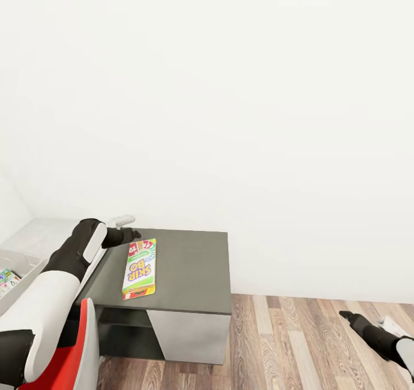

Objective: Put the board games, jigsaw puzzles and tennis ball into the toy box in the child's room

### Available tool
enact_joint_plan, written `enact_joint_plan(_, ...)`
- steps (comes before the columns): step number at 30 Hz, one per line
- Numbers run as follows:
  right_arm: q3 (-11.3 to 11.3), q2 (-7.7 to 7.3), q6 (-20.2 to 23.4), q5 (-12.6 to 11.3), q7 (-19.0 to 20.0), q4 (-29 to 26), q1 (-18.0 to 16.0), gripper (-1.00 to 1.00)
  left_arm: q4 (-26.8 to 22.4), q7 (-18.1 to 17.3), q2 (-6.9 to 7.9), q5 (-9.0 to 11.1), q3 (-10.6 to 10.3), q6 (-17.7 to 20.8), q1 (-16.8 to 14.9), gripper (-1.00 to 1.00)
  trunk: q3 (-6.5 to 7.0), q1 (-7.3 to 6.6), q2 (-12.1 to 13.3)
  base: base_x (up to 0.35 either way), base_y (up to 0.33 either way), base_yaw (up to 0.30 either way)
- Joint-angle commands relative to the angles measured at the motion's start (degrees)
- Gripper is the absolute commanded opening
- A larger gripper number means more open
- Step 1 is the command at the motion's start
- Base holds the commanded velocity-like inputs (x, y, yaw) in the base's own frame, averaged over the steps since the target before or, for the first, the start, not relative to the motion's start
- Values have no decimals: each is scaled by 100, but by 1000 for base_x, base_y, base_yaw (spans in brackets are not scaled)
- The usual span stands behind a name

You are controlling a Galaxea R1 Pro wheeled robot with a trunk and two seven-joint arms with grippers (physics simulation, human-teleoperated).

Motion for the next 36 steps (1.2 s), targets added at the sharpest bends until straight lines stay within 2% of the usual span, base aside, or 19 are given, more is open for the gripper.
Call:
enact_joint_plan(1, 47, 5, 43, -8, -123, -1, -123, 100, -6, 32, 2, 47, 6, -12, -5, 100, -13, 3, -13, 0, 0, 0)
enact_joint_plan(7, 266, 34, 49, 70, -252, 38, -375, 100, -4, 32, -7, 50, 11, -92, -18, 100, -13, 3, -13, 0, 0, 0)
enact_joint_plan(13, 325, 23, 70, 69, -217, 7, -407, 100, -6, 32, -16, 53, 11, -109, -48, 100, -13, 3, -13, 0, 0, 0)
enact_joint_plan(19, 429, 25, 109, 85, -210, -168, -411, 100, -6, 31, 12, 56, 17, -115, -242, 100, -13, 3, -13, 0, 0, 0)
enact_joint_plan(26, 460, 29, 136, 88, -224, -309, -412, 100, 1, 32, -6, 65, 26, -354, -408, 100, -13, 3, -13, 0, 0, 0)
enact_joint_plan(36, 462, 14, 143, 88, -257, -276, -412, 100, 2, 25, -17, 48, 17, -426, -435, 100, -56, 3, -13, 0, 0, 0)
